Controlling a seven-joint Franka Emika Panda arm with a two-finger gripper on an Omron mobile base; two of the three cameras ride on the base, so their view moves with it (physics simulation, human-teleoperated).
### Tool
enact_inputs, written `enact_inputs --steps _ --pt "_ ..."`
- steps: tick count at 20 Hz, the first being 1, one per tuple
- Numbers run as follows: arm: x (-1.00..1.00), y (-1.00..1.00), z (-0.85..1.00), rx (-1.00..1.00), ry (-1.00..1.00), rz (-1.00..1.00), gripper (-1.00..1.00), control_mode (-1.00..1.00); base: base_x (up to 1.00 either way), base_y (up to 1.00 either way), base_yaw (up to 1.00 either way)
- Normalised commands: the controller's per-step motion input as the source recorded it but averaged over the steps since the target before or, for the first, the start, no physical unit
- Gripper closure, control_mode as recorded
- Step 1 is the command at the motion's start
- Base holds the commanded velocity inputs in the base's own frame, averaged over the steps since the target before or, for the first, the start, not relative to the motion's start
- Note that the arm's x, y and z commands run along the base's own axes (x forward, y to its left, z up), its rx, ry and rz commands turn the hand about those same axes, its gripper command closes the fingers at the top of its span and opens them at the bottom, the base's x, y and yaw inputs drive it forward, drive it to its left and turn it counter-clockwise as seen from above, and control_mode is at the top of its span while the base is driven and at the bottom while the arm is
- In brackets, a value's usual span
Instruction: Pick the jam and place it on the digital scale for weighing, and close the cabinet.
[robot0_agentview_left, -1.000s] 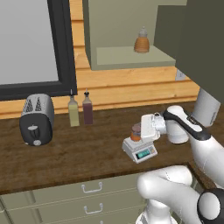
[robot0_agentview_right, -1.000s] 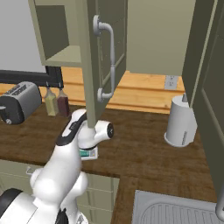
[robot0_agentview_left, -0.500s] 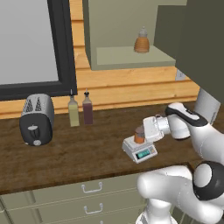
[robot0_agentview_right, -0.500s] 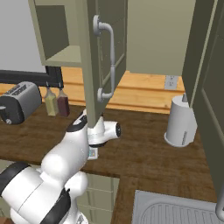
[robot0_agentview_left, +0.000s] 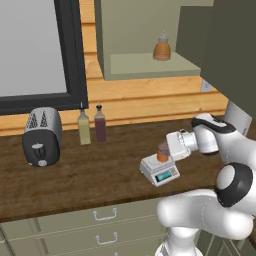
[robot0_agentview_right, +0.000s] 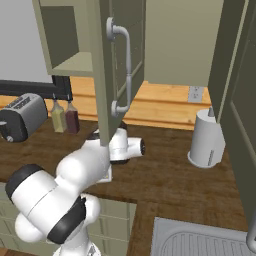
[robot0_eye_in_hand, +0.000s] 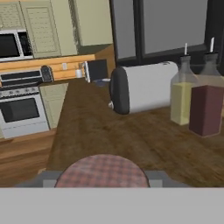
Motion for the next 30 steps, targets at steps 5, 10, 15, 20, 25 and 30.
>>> enact_inputs --steps 5,10,15,20,25,30 --pt "0.15 0.0 -0.1 0.0 0.0 0.0 1.0 -1.0 0.0 0.0 0.0" --pt "0.14 0.0 -0.32 0.0 0.0 0.0 1.0 -1.0 0.0 0.0 0.0" --pt "0.21 0.02 -0.15 0.0 0.0 0.0 1.0 -1.0 0.0 0.0 0.0" --pt "0.12 0.0 -0.17 0.0 0.0 0.0 1.0 -1.0 0.0 0.0 0.0" --pt "0.16 0.0 -0.32 0.0 0.0 0.0 1.0 -1.0 0.0 0.0 0.0" --pt "-0.04 0.0 -0.13 0.0 0.0 0.01 -1.0 -1.0 0.0 0.0 0.0"
